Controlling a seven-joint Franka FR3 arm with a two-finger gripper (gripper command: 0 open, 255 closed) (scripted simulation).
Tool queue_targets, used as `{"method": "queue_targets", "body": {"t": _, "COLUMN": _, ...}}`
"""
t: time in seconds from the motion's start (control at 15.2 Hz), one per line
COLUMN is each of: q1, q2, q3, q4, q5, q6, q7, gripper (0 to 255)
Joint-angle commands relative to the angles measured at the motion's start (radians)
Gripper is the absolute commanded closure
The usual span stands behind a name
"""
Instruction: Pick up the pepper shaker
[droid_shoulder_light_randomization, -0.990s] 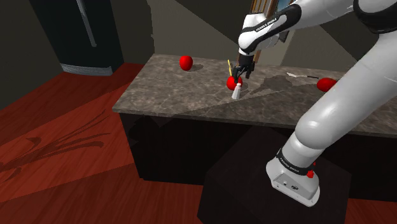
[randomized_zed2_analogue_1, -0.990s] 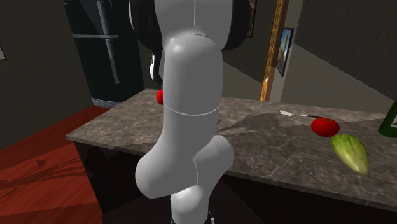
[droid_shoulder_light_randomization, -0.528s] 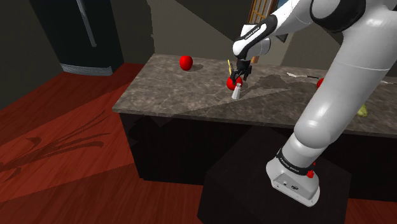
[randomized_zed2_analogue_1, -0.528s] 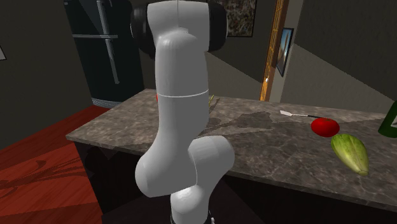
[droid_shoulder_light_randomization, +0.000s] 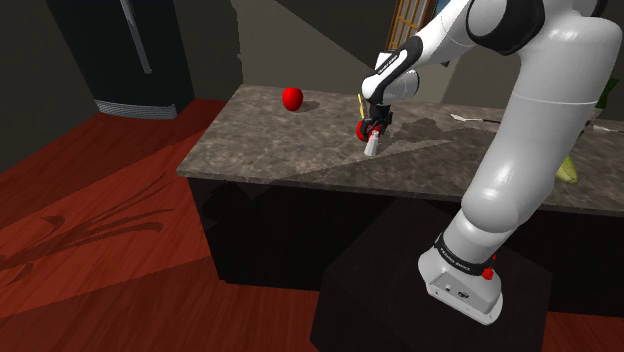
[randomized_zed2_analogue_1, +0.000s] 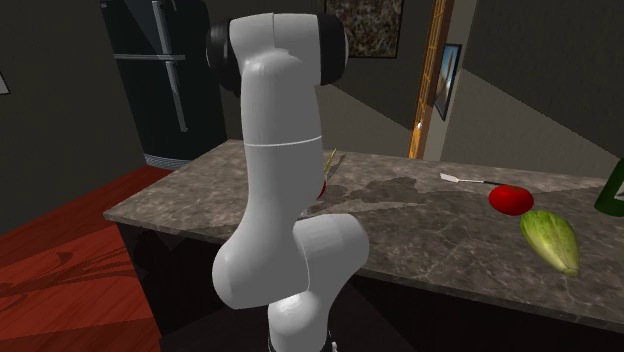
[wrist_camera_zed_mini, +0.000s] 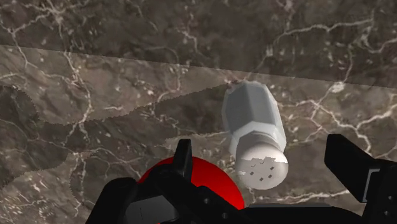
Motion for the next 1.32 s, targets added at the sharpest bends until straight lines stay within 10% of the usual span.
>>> {"method": "queue_targets", "body": {"t": 0.0, "q1": 0.000, "q2": 0.008, "q3": 0.002, "q4": -0.002, "q5": 0.003, "q6": 0.010, "q7": 0.000, "gripper": 0}}
{"method": "queue_targets", "body": {"t": 0.07, "q1": 0.000, "q2": 0.007, "q3": 0.002, "q4": -0.002, "q5": 0.003, "q6": 0.010, "q7": 0.000, "gripper": 255}}
{"method": "queue_targets", "body": {"t": 1.25, "q1": 0.011, "q2": -0.082, "q3": -0.009, "q4": 0.027, "q5": -0.037, "q6": -0.104, "q7": 0.020, "gripper": 255}}
